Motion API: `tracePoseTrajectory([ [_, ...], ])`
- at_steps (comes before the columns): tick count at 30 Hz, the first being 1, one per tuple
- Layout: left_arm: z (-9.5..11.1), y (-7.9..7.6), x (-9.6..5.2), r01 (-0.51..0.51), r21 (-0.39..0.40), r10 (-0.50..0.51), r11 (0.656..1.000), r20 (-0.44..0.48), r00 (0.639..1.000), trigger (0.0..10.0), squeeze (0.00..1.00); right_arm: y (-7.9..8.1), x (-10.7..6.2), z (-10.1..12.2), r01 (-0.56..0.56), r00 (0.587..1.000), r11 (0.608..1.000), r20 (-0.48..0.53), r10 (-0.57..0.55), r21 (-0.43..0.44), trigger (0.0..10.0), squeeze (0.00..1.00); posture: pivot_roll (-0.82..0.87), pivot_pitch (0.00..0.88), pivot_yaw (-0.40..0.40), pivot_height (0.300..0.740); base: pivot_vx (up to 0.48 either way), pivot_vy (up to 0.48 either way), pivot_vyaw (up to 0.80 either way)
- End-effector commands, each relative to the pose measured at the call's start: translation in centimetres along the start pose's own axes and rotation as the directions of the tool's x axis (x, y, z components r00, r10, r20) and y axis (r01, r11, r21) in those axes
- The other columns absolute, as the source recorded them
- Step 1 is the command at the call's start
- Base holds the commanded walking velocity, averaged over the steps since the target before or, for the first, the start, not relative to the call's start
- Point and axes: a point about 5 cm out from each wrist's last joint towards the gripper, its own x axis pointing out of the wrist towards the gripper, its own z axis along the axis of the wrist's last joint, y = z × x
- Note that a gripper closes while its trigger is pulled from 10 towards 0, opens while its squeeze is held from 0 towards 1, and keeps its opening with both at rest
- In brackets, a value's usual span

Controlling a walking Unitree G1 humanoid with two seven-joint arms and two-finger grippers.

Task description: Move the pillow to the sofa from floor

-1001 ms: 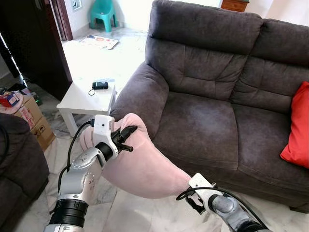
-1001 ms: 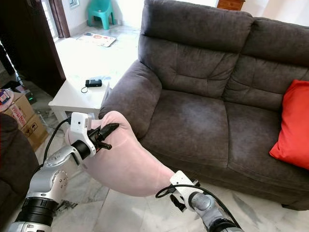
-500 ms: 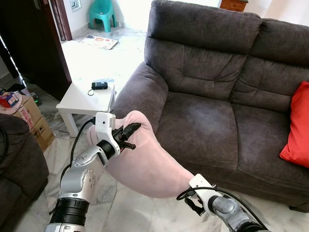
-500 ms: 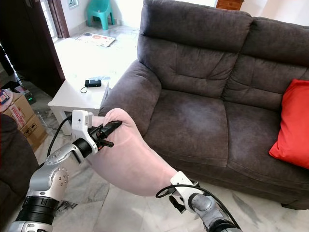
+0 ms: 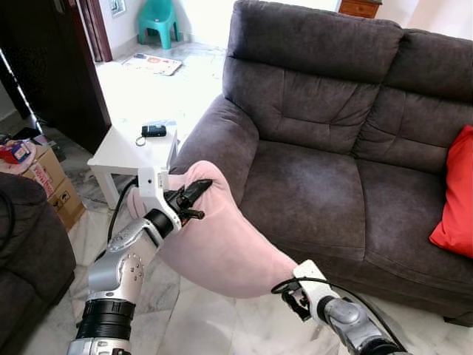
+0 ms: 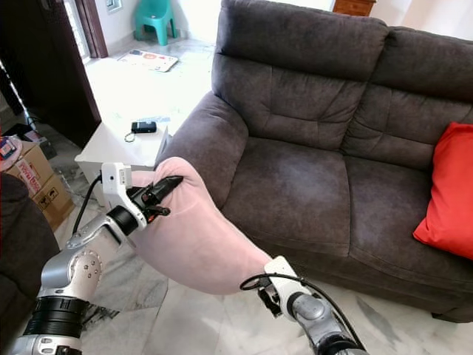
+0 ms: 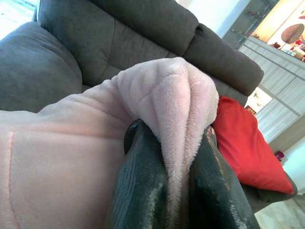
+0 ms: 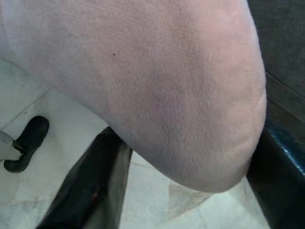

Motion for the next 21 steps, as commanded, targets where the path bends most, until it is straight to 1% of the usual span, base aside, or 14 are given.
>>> tracePoseTrajectory([
  [1, 3.1, -1.94, 0.97, 0.101, 0.046, -0.106, 0.994, 0.115, 0.988, 10.0, 0.0, -0.31, 0.04, 0.68, 0.002, 1.0, 1.0, 0.03, -0.003, 0.016, 0.0, 0.0, 0.13, 0.0, -0.099, 0.74, 0.0, 0.0, 0.0],
  [10, 3.04, -1.89, 1.01, 0.098, 0.042, -0.102, 0.994, 0.115, 0.988, 10.0, 0.0, -0.29, 0.04, 0.88, -0.004, 0.999, 1.0, 0.049, 0.003, 0.029, 0.0, 0.0, 0.13, 0.0, -0.1, 0.74, 0.0, 0.0, 0.0],
  [13, 2.82, -1.85, 0.98, 0.093, 0.046, -0.097, 0.995, 0.107, 0.99, 10.0, 0.0, -0.39, 0.04, 1.18, -0.005, 0.997, 0.998, 0.071, 0.001, 0.062, 0.0, 0.0, 0.13, 0.0, -0.098, 0.74, 0.0, 0.0, 0.0],
  [21, 2.78, -1.88, 0.96, 0.09, 0.049, -0.095, 0.995, 0.105, 0.99, 10.0, 0.0, -0.42, 0.03, 1.44, -0.016, 0.996, 0.998, 0.089, 0.01, 0.064, 0.0, 0.0, 0.13, 0.0, -0.099, 0.74, 0.0, 0.0, 0.0],
])
